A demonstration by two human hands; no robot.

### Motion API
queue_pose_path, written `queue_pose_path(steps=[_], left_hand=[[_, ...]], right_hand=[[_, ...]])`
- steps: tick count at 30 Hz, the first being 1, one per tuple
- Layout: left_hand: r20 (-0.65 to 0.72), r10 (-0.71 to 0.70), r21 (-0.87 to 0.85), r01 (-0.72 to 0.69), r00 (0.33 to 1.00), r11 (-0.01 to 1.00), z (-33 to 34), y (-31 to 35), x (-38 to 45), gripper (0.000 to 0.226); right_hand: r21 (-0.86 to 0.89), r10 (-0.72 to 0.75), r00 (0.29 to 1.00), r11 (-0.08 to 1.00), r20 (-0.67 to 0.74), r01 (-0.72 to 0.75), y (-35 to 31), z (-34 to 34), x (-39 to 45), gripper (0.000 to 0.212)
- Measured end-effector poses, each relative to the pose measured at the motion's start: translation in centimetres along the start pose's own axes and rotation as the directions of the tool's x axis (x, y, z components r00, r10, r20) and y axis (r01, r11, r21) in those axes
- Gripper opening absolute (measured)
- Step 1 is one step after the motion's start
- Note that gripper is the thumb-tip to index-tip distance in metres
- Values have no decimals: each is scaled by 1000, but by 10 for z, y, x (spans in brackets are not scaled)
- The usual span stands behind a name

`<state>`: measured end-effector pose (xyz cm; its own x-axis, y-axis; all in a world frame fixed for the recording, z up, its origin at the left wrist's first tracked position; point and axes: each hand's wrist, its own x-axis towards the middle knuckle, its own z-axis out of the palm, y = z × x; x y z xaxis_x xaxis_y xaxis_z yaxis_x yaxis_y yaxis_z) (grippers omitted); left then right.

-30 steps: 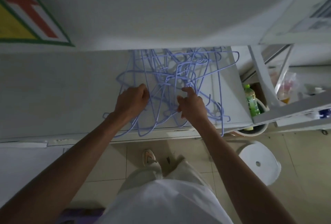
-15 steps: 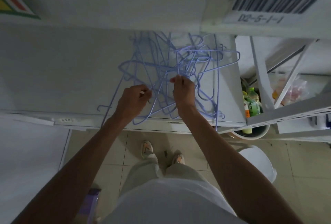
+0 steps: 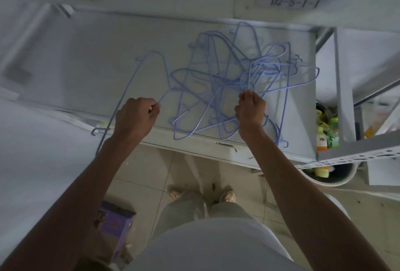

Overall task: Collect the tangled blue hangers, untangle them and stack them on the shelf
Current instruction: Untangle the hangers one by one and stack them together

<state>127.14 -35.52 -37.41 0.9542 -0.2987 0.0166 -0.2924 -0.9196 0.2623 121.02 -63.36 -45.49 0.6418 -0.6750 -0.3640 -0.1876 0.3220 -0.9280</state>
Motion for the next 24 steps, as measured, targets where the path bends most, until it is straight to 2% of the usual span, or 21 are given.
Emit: queue_pose_path(steps=[3,6,8,11,13,15,18,24], left_hand=[[-86,-13,-89,5,996,996,-15,-9,3,26],[-211,5,-378,-86,977,922,-22,-8,-3,27],[-257,-94,-578,-75,962,813,-17,2,-8,26],[-186,-266,-816,2,946,578,-1,20,-15,27],[-128,-330,-888,40,935,459,9,28,-22,28],[-95,-355,-922,52,930,383,13,32,-25,29],[-64,-314,-937,51,947,345,15,26,-26,30],[-128,-160,-903,-48,979,427,14,-3,-18,24]], right_hand=[[-93,-96,995,991,33,98,-8,-2,-9,37],[-260,-304,944,908,129,327,-14,6,-24,34],[-356,-410,892,818,188,452,-16,18,-42,34],[-429,-451,862,748,233,507,-11,38,-77,28],[-442,-469,844,719,261,537,0,47,-96,28],[-441,-501,820,692,278,572,15,55,-110,33],[-488,-503,817,658,280,573,31,70,-128,35],[-541,-499,808,605,314,584,41,104,-160,32]])
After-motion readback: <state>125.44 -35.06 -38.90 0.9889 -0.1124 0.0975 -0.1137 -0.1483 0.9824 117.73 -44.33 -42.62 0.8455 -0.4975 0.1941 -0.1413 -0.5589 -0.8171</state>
